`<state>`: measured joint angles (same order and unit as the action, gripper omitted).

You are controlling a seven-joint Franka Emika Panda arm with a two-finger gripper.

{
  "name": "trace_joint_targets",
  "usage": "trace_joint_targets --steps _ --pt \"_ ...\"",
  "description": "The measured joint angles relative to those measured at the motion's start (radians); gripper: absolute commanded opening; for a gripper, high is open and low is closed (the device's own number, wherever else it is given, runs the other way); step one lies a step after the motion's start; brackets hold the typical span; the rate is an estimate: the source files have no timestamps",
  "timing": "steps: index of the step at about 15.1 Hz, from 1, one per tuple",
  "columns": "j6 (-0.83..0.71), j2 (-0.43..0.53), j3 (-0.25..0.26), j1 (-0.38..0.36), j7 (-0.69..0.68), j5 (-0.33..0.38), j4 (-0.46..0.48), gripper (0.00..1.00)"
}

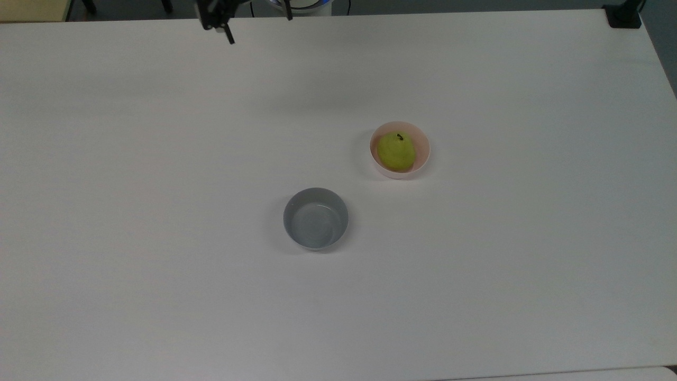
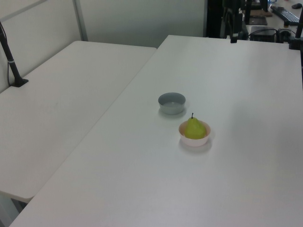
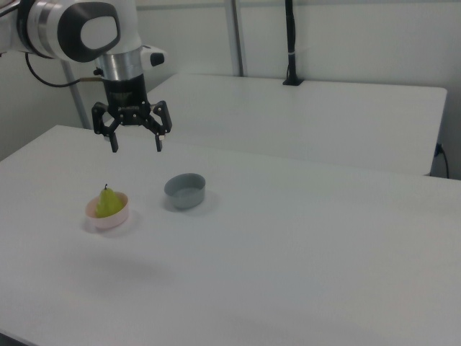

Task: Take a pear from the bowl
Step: 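Move the open gripper over the pink bowl and lower onto the pear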

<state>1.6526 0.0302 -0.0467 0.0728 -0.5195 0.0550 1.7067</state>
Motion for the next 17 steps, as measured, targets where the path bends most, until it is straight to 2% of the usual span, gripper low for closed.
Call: trace_joint_targets --steps 4,11,17 --pt "0.000 -0.006 -0.032 -0.022 0.052 0.018 0.027 1.00" --pt "0.097 -0.031 -0.036 -0.150 0.255 0.023 0.084 1.00" --pt "0.233 -0.160 -0.037 -0.282 0.432 0.023 0.094 1.00"
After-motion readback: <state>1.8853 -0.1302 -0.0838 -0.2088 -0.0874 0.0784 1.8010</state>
